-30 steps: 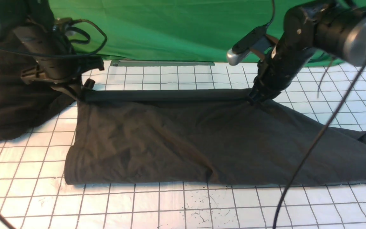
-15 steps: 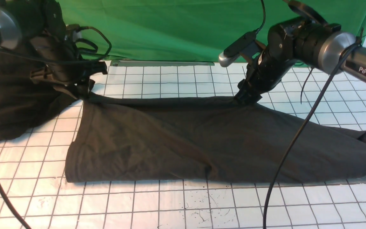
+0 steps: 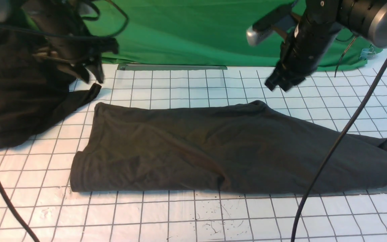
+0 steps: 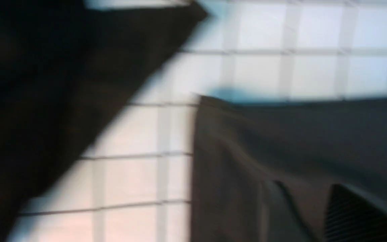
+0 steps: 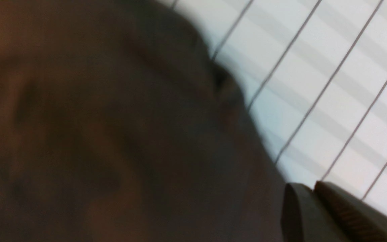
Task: Fold a long-sleeved shirt over a white checkered tablecloth.
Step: 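Pull the folded dark garment lengthwise by its ends to straighten it flat on the table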
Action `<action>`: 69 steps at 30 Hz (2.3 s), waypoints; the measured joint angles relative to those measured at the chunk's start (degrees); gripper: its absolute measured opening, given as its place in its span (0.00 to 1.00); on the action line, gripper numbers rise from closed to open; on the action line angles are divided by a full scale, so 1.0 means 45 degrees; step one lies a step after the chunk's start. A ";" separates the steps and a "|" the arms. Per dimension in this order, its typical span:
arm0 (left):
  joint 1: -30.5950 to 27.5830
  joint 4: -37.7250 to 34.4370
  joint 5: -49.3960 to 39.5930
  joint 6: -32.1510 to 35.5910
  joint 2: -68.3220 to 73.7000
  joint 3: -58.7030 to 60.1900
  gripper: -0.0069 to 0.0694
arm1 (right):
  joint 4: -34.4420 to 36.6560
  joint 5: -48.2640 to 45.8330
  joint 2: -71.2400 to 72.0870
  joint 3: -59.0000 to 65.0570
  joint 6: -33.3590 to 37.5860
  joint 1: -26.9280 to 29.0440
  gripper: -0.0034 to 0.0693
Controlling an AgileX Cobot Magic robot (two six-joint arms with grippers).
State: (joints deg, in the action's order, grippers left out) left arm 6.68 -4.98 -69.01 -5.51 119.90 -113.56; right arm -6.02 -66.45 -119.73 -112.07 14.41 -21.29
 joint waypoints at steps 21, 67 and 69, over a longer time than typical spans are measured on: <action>0.3253 -0.0044 0.2434 0.0659 -0.0509 0.5271 0.09 | 0.1889 -0.0306 0.0218 0.3259 0.0543 0.6175 0.56; 0.3245 0.0130 0.1947 0.0612 -0.0390 0.5297 0.09 | -0.0025 0.0069 0.1025 0.3118 -0.1680 0.5979 0.28; 0.3245 0.0130 0.1988 0.0467 -0.0404 0.5297 0.09 | 0.0277 0.0042 0.1448 0.3136 -0.1670 0.5924 0.17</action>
State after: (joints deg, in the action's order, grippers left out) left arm 21.29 -4.39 -60.06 -3.41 118.08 -89.72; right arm -4.78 -66.26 -113.22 -97.96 6.90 5.37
